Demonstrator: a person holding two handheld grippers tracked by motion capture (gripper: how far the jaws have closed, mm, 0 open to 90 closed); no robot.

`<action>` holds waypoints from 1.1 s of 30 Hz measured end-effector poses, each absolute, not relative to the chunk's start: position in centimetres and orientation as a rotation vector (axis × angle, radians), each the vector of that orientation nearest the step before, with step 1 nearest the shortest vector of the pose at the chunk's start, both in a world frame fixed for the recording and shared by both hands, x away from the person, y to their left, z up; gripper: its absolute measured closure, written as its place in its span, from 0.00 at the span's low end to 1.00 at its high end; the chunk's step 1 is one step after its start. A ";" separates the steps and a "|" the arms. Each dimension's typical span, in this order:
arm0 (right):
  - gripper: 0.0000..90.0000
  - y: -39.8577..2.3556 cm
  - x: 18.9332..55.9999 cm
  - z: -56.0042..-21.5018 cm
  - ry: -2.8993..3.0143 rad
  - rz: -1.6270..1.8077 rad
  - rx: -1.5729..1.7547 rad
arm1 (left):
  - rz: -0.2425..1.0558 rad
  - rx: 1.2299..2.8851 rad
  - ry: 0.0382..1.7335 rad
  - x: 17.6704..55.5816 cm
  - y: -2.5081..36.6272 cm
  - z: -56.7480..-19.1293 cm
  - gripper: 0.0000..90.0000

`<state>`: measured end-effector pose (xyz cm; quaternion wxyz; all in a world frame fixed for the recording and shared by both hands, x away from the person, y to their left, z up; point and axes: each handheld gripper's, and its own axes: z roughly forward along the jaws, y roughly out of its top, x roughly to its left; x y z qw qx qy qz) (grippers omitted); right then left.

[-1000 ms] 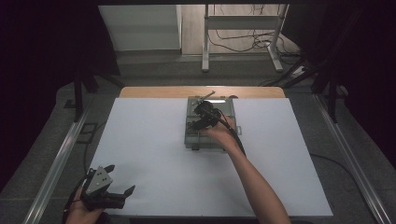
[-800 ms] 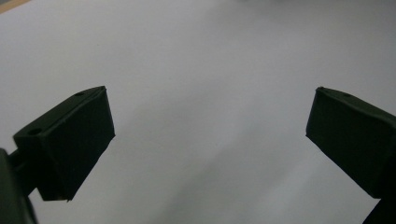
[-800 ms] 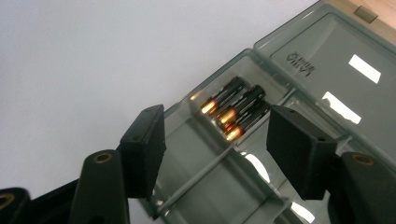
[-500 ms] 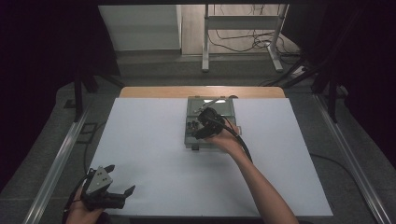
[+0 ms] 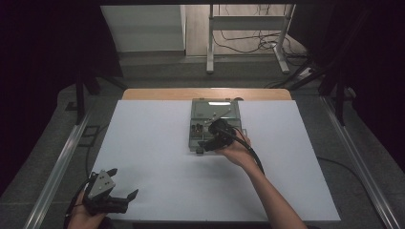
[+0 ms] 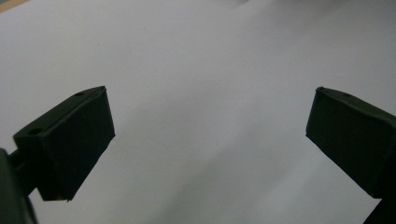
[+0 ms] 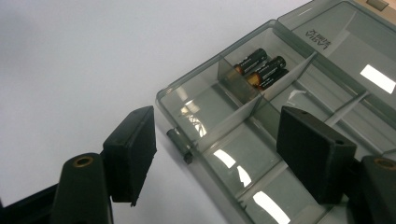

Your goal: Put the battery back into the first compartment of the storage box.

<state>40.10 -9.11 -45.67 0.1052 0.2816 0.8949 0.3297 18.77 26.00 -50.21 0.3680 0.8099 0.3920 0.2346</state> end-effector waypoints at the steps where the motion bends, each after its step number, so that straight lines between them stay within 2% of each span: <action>1: 0.31 -9.3 39.9 -45.8 2.632 0.973 0.829 | 0.603 2.080 1.006 18.8 26.0 -50.2 0.02; 18: 0.30 -11.1 37.5 -46.4 2.633 0.985 0.812 | 0.604 2.078 1.002 18.7 26.0 -50.2 0.02; 33: 0.27 -13.2 35.7 -45.3 2.600 1.036 0.849 | 0.592 2.063 1.004 18.7 26.2 -50.2 0.02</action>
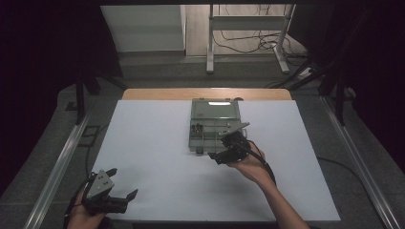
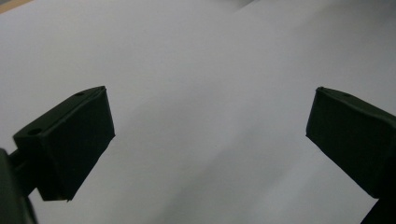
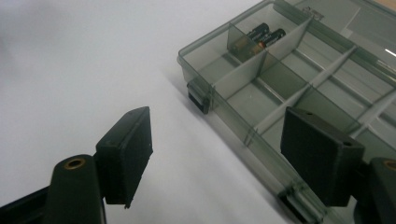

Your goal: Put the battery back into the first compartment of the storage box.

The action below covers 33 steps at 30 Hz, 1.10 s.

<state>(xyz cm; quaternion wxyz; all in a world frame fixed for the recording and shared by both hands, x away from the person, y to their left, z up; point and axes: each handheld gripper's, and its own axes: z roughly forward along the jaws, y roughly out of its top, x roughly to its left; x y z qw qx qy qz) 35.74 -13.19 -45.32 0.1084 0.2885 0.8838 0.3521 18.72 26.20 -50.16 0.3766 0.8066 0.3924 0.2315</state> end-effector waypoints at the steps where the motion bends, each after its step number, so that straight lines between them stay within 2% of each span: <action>1: 0.27 -13.3 35.7 -45.3 2.597 1.038 0.847 | 0.592 2.063 1.003 18.7 26.2 -50.2 0.02; 19: 0.21 -16.7 33.1 -44.9 2.528 1.081 0.877 | 0.594 2.064 1.002 18.7 26.2 -50.2 0.02; 33: 0.08 -19.0 31.8 -45.6 2.531 1.074 0.924 | 0.592 2.062 1.004 18.7 26.2 -50.2 0.02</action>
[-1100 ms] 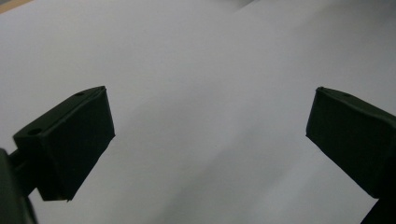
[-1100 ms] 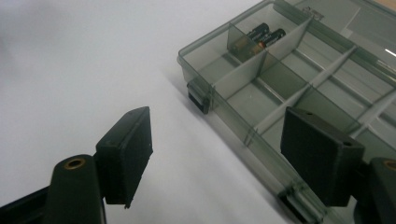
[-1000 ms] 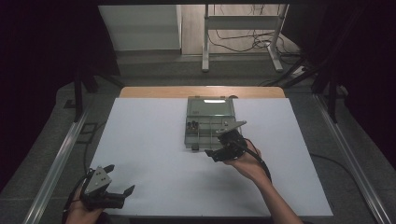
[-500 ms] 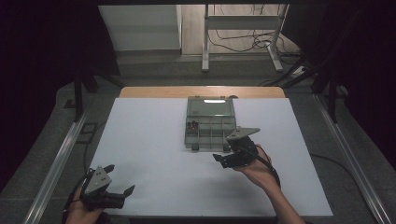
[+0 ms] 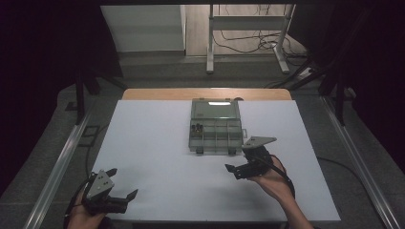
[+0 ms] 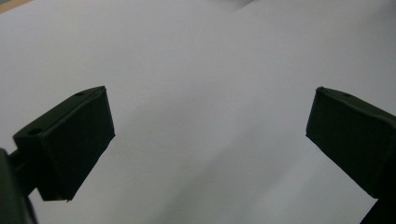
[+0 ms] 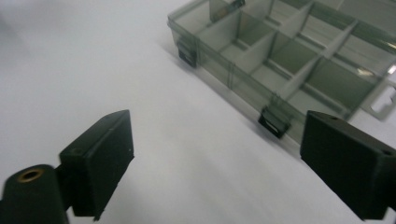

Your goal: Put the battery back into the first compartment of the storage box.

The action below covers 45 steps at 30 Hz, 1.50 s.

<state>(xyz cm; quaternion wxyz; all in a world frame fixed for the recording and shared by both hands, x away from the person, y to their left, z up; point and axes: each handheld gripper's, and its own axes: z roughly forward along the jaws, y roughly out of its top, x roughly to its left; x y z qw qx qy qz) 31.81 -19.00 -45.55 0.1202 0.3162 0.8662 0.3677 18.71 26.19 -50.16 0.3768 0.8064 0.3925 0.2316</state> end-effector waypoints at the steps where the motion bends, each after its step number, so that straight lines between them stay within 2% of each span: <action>1: 0.07 -19.2 31.7 -45.6 2.531 1.065 0.926 | 0.592 2.062 1.004 18.7 26.2 -50.2 0.02; 7: 0.01 -20.3 30.7 -45.8 2.503 1.059 0.940 | 0.593 2.065 1.002 18.7 26.2 -50.2 0.02; 13: 0.00 -21.6 29.5 -45.5 2.462 1.074 0.957 | 0.592 2.060 1.005 18.7 26.2 -50.2 0.02; 45: 0.00 -28.6 24.4 -46.0 2.268 1.065 1.088 | 0.584 2.050 1.003 18.7 26.3 -50.1 0.02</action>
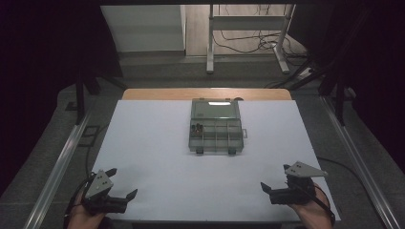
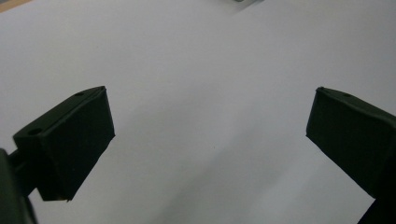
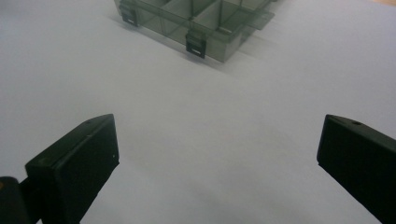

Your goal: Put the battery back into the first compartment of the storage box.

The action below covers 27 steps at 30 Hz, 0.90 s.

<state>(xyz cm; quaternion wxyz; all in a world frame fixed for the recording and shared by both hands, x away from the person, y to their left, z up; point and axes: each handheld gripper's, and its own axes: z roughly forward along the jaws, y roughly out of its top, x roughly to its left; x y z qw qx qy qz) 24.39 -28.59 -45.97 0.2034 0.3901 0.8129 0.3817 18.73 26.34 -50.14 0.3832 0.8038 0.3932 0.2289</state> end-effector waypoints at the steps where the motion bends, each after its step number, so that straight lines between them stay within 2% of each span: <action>1: 0.00 -28.7 24.3 -46.0 2.265 1.063 1.091 | 0.585 2.051 1.002 18.7 26.3 -50.1 0.02; 17: 0.00 -31.3 21.8 -47.1 2.205 0.978 1.165 | 0.587 2.054 1.003 18.7 26.3 -50.2 0.02; 27: 0.00 -31.9 21.5 -47.3 2.185 0.974 1.199 | 0.588 2.056 1.011 18.8 26.2 -50.1 0.02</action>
